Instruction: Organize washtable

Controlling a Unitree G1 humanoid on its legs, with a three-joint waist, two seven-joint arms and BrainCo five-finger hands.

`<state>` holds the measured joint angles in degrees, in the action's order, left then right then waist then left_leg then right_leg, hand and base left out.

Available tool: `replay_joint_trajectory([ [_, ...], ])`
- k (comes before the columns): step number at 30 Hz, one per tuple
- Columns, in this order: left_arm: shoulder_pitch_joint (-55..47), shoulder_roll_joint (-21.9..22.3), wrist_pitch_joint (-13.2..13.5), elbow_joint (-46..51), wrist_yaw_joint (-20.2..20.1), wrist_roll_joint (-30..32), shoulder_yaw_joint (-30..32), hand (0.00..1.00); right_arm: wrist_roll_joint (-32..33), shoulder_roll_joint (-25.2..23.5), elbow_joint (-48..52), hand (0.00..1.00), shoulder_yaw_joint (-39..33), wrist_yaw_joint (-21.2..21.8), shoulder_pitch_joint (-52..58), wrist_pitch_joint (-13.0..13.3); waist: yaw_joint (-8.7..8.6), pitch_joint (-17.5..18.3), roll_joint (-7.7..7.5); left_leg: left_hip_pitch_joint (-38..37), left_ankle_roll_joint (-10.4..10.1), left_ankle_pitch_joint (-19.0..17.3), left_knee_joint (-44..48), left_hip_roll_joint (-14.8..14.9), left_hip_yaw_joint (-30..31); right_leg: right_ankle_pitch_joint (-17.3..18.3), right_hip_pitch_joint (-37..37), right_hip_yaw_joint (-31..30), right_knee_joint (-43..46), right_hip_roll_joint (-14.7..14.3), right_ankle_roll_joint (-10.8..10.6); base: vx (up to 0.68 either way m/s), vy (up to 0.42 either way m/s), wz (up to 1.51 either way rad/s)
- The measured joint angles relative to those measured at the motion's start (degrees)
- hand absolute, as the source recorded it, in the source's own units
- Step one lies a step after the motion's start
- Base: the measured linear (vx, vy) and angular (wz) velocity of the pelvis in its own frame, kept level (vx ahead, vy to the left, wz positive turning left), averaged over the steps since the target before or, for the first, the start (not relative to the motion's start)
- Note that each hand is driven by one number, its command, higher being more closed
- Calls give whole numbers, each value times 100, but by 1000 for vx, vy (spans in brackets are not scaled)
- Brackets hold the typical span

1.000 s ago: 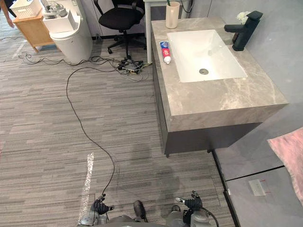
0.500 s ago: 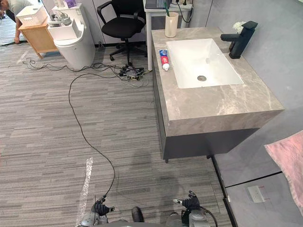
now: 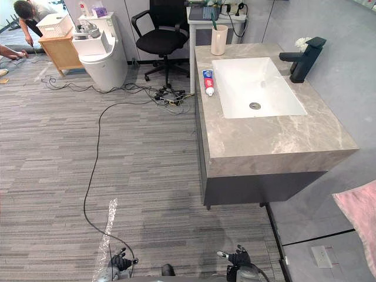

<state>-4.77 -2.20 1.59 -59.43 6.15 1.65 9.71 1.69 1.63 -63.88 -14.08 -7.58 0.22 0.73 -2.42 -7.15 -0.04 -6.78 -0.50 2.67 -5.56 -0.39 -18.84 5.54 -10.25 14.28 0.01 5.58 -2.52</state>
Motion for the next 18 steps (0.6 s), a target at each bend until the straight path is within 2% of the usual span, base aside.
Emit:
replay_joint_trajectory([
  [5,48,4,1,-83,-105,-214,136,0,348,4,2,0,-413,-1,4,-12,-3,-127,-23,-28,-149,100,-4,109,173,-3,-37,184,112,-75,9,-106,-81,12],
  [6,97,27,13,-81,-110,-228,195,0,348,14,7,0,-463,-9,-46,-13,2,-237,27,73,-159,108,9,133,239,16,46,281,227,-81,22,-177,-32,41],
  [7,153,30,11,-78,-110,-283,202,0,347,61,11,0,-461,-19,-93,-18,-6,-318,14,310,-168,113,168,139,355,71,281,409,431,-41,34,-158,-14,50],
  [8,188,22,19,-69,-107,-338,205,0,346,68,23,0,-461,-26,-131,-23,1,-357,79,462,-169,112,307,141,411,99,380,480,547,-3,44,-135,15,68],
  [10,236,13,43,-42,-101,-444,219,0,339,111,23,0,-464,-94,-256,-107,23,-524,70,844,-308,-13,526,148,445,187,713,718,866,125,50,-135,45,69],
  [11,268,-23,71,-6,-95,-508,211,0,329,90,25,0,-534,-144,-312,-102,-5,-556,40,1049,-515,-315,662,219,26,183,816,973,905,294,52,-151,108,86],
  [12,295,-66,87,-20,-101,-562,193,0,296,81,24,0,-575,-177,-326,-105,-18,-631,-73,1090,-352,-376,885,293,-415,173,841,1129,921,460,40,-122,148,113],
  [13,309,-94,111,-23,-96,-618,205,0,211,110,21,0,-587,-228,-312,-138,3,-641,-78,1040,-164,-502,1263,473,-920,160,818,1302,979,667,-13,-11,185,108],
  [14,291,-83,103,-44,-75,-606,208,0,170,186,22,0,-586,-236,-308,-143,-25,-649,-79,901,-172,-507,1457,753,-1262,139,772,1432,1004,782,-125,73,234,89],
  [15,234,-44,80,-74,-69,-604,210,0,110,290,27,0,-580,-233,-312,-161,-32,-618,99,693,-291,-332,1344,1008,-1425,115,752,1520,1004,737,-209,92,254,58],
  [16,234,-31,75,-85,-61,-599,228,0,83,348,32,0,-590,-228,-356,-170,-26,-639,250,586,-343,-408,1121,989,-1273,75,736,1537,1009,742,-300,48,245,26],
  [17,252,-40,76,-81,-55,-573,231,0,55,335,70,0,-629,-228,-376,-182,-12,-657,168,602,-365,-373,1098,921,-1272,-5,728,1551,946,825,-341,13,257,21],
  [18,253,-207,73,-81,0,-529,225,0,33,133,185,0,-629,-215,-385,-181,15,-666,37,574,-295,-349,951,750,-1222,-136,644,1656,766,891,-450,11,209,24],
])
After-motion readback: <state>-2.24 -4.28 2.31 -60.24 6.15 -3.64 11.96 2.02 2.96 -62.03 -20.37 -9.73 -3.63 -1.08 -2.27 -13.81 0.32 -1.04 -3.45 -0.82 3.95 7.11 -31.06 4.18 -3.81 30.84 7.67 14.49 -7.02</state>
